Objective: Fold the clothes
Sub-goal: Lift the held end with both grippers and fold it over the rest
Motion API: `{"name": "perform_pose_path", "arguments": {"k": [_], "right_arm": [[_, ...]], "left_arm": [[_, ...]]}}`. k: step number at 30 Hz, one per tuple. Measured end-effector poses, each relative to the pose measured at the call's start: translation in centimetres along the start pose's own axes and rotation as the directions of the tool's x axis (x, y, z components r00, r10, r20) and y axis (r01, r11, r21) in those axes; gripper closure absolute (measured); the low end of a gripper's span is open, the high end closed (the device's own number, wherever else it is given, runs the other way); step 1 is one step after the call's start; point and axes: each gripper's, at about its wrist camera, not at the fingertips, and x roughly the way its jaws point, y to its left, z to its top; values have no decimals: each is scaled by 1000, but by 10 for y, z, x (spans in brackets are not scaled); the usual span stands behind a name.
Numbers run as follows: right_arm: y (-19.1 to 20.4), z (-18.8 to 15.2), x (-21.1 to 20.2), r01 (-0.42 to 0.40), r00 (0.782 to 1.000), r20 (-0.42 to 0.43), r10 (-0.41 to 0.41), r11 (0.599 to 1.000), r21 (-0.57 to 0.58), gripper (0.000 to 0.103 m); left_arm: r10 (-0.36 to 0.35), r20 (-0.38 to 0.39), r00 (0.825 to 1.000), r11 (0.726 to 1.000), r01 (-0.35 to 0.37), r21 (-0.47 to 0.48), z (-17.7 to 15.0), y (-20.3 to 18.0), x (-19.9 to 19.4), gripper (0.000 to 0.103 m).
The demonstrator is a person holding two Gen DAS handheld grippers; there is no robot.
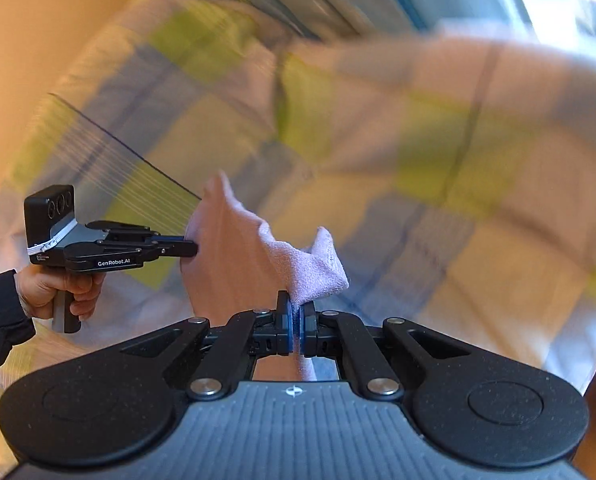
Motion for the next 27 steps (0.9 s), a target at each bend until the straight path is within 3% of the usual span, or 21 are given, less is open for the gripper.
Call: {"name": "perform_pose_path", "arguments": {"k": [4, 7, 11, 13, 16, 19, 23, 25, 27], "right_arm": [[43, 31, -57, -6, 996, 92, 22, 986, -168, 100], [79, 36, -98, 2, 990, 135, 41, 954, -301, 100], [117, 17, -135, 2, 990, 128, 61, 896, -443, 100], [125, -6, -142, -8, 994, 89, 60, 871, -492, 100], [126, -48, -126, -31, 999, 3, 38, 847, -531, 100], [110, -96, -99, -77, 992, -123, 17, 861, -503, 100], [90, -155, -58, -142, 948, -318, -15, 873, -466, 100], [80, -170, -43, -160, 923, -384, -28, 879, -449, 100], [73, -169, -32, -159, 914, -404, -38, 883, -442, 100]], "left_arm": [[29, 154, 988, 1000, -27, -11, 7, -32, -64, 102], [59, 237, 970, 998, -51, -41, -4, -56, -106, 102], [109, 263, 959, 992, -86, -97, -43, -84, -137, 102], [127, 237, 963, 987, -99, -128, -75, -94, -139, 102], [147, 136, 980, 971, -117, -208, -136, -104, -131, 102], [140, 11, 990, 936, -128, -329, -204, -115, -109, 102], [113, -134, 984, 907, -157, -390, -266, -118, -78, 102], [118, -149, 982, 904, -168, -392, -271, -113, -68, 102], [137, -126, 983, 901, -176, -396, -267, -106, -60, 102]]}}
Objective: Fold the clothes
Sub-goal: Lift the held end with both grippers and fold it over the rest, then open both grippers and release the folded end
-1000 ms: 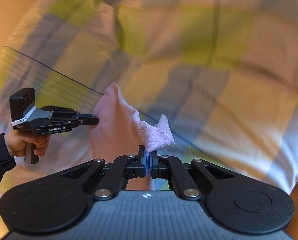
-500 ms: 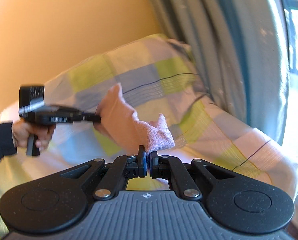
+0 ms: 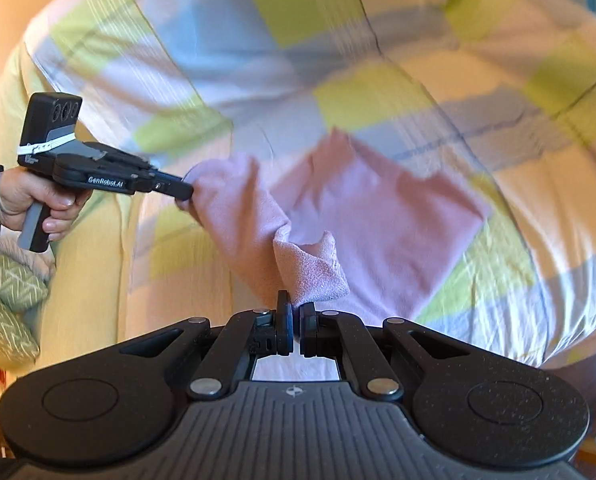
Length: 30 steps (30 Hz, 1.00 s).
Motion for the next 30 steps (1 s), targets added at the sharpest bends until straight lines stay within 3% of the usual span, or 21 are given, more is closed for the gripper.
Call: {"name": "perform_pose_path", "arguments": {"k": [5, 9, 17, 19, 20, 24, 26, 29, 30], "right_arm": [[-30, 17, 5, 41, 999, 30, -40, 999, -31, 100], [-67, 45, 22, 95, 993, 70, -91, 994, -48, 100], [-135, 43, 84, 101, 995, -9, -101, 989, 112, 99], [-147, 40, 87, 81, 997, -17, -79, 979, 186, 86], [-153, 39, 88, 66, 998, -15, -64, 972, 227, 85], [-177, 35, 85, -25, 1000, 22, 17, 909, 415, 79], [-192, 32, 85, -70, 997, 47, 53, 844, 532, 79], [-214, 26, 91, -115, 993, 80, 83, 714, 690, 82], [-214, 27, 91, -104, 995, 77, 71, 715, 691, 91]], "left_arm": [[41, 69, 997, 997, -45, 55, 41, -2, 28, 102], [69, 41, 997, 994, -72, 77, 59, 3, 67, 102], [125, -39, 991, 991, -122, 55, 54, 5, 124, 102], [127, -47, 991, 991, -125, 51, 53, 6, 127, 102], [127, -51, 991, 991, -125, 51, 53, 6, 128, 102], [122, -65, 990, 992, -119, 50, 55, 7, 128, 101], [122, -66, 990, 992, -119, 48, 57, 8, 126, 101], [137, -28, 990, 988, -134, 73, 59, 4, 119, 101], [144, -6, 990, 986, -143, 82, 59, 2, 115, 101]]}}
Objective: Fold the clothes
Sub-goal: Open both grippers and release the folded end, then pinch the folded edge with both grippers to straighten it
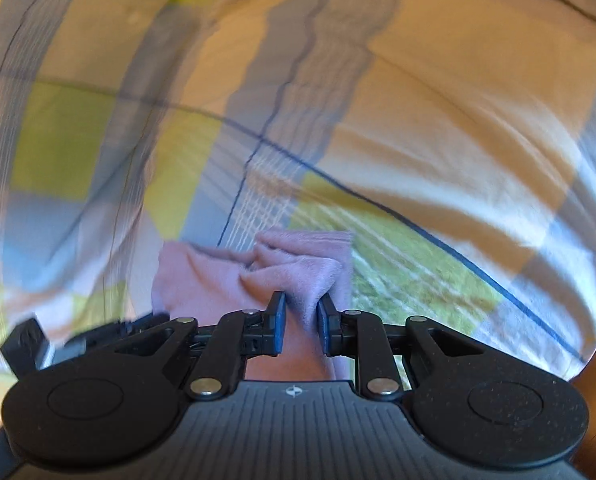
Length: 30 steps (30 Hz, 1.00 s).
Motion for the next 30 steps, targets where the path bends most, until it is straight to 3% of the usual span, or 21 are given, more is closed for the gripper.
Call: {"name": "perform_pose_path", "arguments": {"k": [2, 4, 7, 9, 12, 16, 21, 26, 28, 29, 30], "right_arm": [[16, 0, -4, 18, 999, 34, -14, 993, -118, 94], [33, -3, -9, 24, 998, 65, -9, 971, -238, 94], [37, -6, -6, 82, 995, 70, -64, 951, -297, 94], [23, -4, 0, 160, 987, 51, -152, 962, -221, 90], [17, -3, -4, 180, 983, 77, -169, 967, -179, 76], [22, -2, -12, 178, 980, 117, -158, 968, -176, 67], [29, 0, -5, 166, 982, 122, -144, 968, -188, 67], [31, -3, 12, 192, 981, 86, -177, 954, -231, 67], [29, -5, 16, 197, 980, 77, -184, 951, -237, 68], [28, -5, 17, 192, 981, 72, -180, 954, -230, 72], [28, -4, 15, 179, 983, 71, -168, 959, -218, 86]], "left_arm": [[14, 28, 1000, 1000, -14, -14, -2, 2, -4, 101], [2, 6, 1000, 999, -1, -51, -7, 7, 0, 101], [-23, -40, 999, 997, 20, -77, -12, 12, 8, 100], [-22, -40, 999, 997, 19, -79, -11, 14, 6, 98], [-34, -18, 999, 991, 31, -127, -4, 24, 0, 98], [-67, 11, 998, 982, 68, -176, 11, 36, 2, 98], [-112, -17, 994, 983, 108, -148, 31, 33, 29, 88], [-101, -57, 993, 989, 94, -111, 36, 26, 49, 88], [-92, -57, 994, 992, 86, -94, 35, 23, 51, 95], [-82, -33, 996, 993, 79, -83, 35, 22, 48, 103], [-72, -8, 997, 995, 72, -74, 34, 22, 44, 103]]}}
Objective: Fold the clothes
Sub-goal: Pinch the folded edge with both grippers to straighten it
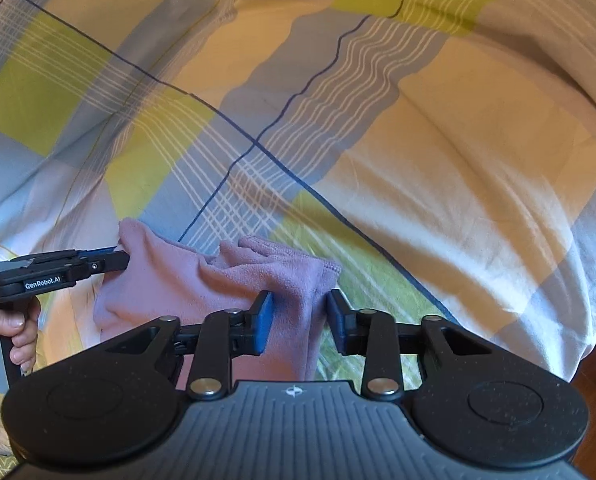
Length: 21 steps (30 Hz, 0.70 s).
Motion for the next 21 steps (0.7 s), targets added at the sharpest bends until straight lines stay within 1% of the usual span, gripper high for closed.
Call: {"name": "perform_pose_path", "arguments": {"k": [1, 2, 4, 5, 6, 7, 8, 10, 12, 15, 16, 17, 19, 21], "right_arm": [[-1, 1, -2, -15, 1000, 4, 15, 1000, 13, 91], [-2, 2, -5, -30, 999, 14, 29, 999, 22, 92], [-1, 2, -8, -27, 999, 24, 26, 1000, 15, 93], [-3, 2, -6, -12, 1000, 15, 12, 1000, 18, 93], [-7, 2, -3, 4, 1000, 2, -4, 999, 35, 93], [-11, 2, 0, 11, 1000, -6, -10, 998, 60, 89], [-14, 2, 1, 16, 1000, -8, -16, 997, 79, 88], [-12, 4, -3, 23, 1000, 15, -24, 997, 71, 84], [-4, 6, -10, 43, 998, 54, -45, 999, 31, 80], [11, 9, -23, 96, 987, 134, -86, 993, -68, 78], [16, 10, -26, 108, 983, 157, -91, 989, -102, 78], [23, 11, -27, 95, 984, 163, -71, 985, -141, 78], [34, 10, -23, 40, 991, 130, -11, 974, -223, 78], [46, 9, -10, -7, 998, 63, 28, 950, -312, 79]], "left_arm": [[7, 29, 1000, 1000, -7, -2, -1, 2, -4, 103], [16, 34, 999, 1000, -15, -9, -2, 4, -5, 103], [31, 3, 1000, 999, -31, -14, -6, 7, 1, 103], [32, -9, 999, 999, -32, -7, -7, 6, 4, 103], [33, -10, 999, 999, -33, 0, -7, 6, 4, 103], [35, -8, 999, 999, -35, -4, -6, 7, 4, 103], [37, -3, 999, 999, -37, -10, -6, 7, 3, 102], [56, 3, 998, 998, -56, -10, -5, 8, 2, 102], [81, 6, 997, 997, -81, -12, -5, 10, 2, 102], [120, 31, 992, 992, -120, -28, -5, 13, -5, 103], [117, 53, 992, 993, -116, -33, -5, 13, -10, 103], [105, 79, 991, 994, -102, -37, -4, 11, -16, 103], [72, 114, 991, 997, -70, -29, -4, 4, -25, 103], [49, 123, 991, 999, -51, 7, -5, -8, -28, 103]]}}
